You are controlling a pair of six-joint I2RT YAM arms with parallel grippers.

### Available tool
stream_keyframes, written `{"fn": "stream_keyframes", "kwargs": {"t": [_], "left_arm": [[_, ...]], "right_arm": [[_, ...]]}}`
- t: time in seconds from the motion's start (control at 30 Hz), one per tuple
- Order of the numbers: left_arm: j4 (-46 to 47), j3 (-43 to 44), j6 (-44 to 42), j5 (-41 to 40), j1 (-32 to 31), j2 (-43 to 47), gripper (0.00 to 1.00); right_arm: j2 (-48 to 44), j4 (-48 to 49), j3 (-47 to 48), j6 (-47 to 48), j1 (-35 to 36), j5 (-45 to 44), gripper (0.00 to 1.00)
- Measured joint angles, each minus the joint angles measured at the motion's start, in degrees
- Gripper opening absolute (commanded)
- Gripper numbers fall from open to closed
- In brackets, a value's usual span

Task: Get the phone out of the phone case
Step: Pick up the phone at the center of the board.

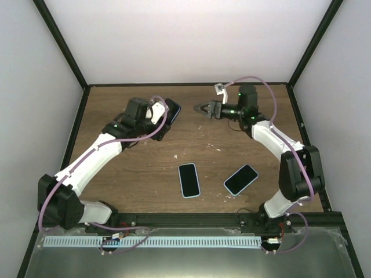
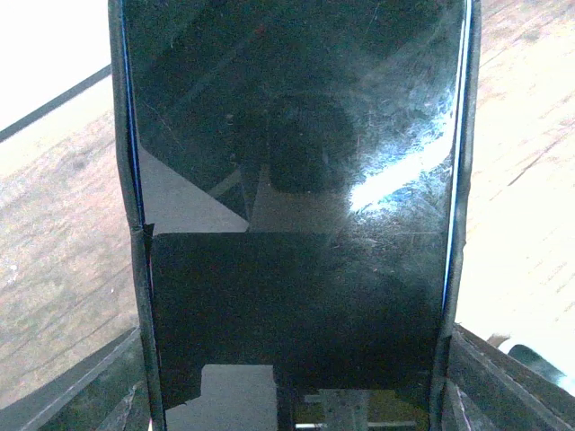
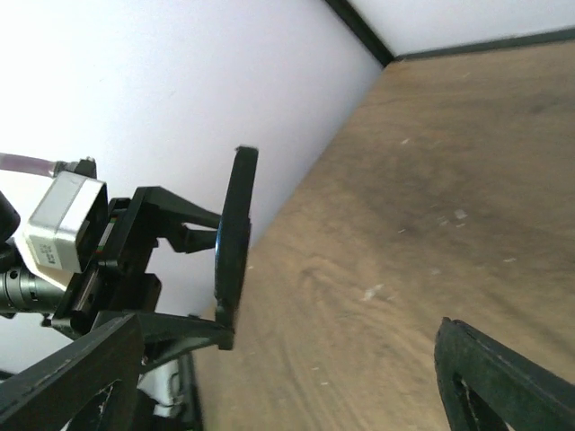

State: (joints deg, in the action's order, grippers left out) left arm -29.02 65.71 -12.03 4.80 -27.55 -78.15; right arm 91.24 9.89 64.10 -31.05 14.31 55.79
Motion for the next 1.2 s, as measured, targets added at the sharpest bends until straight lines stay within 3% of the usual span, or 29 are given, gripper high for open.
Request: {"fn": "stream_keyframes", "kwargs": {"t": [0.2, 0.33, 0.43, 0.73, 1.07, 1.13, 1.2], "left_arm": [[-0.1, 1.5, 1.3, 0.7, -2.0, 1.3, 0.50], [-0.2, 1.7, 1.6, 0.0, -3.9, 1.3, 0.50], [-0.2, 1.7, 1.6, -0.5, -6.3, 1.3, 0.50], [-0.2, 1.7, 1.6, -2.3, -7.6, 0.8, 0.49], [-0.2, 1.8, 1.6, -4.7, -7.6, -0.1, 0.48], [-0.2, 1.8, 1.6, -4.8, -7.6, -0.3, 0.51], [-0.2, 1.8, 1.6, -4.8, -7.6, -0.5, 0.63]], "right_arm": [[1.0, 0.9, 1.3, -2.9, 5.8, -0.8, 0.82], [3.2, -0.1, 5.2, -4.6, 8.0, -3.0, 0.73], [4.4, -1.1, 7.5, -5.3, 9.0, -4.7, 0.58], [4.3, -1.9, 6.4, -8.9, 10.6, -8.1, 0.47], [3.6, -0.4, 4.2, -11.3, 11.5, -7.8, 0.20], [3.6, 0.5, 3.6, -11.9, 11.6, -7.3, 0.14], [3.6, 0.9, 3.2, -12.3, 11.6, -6.7, 0.09]]}}
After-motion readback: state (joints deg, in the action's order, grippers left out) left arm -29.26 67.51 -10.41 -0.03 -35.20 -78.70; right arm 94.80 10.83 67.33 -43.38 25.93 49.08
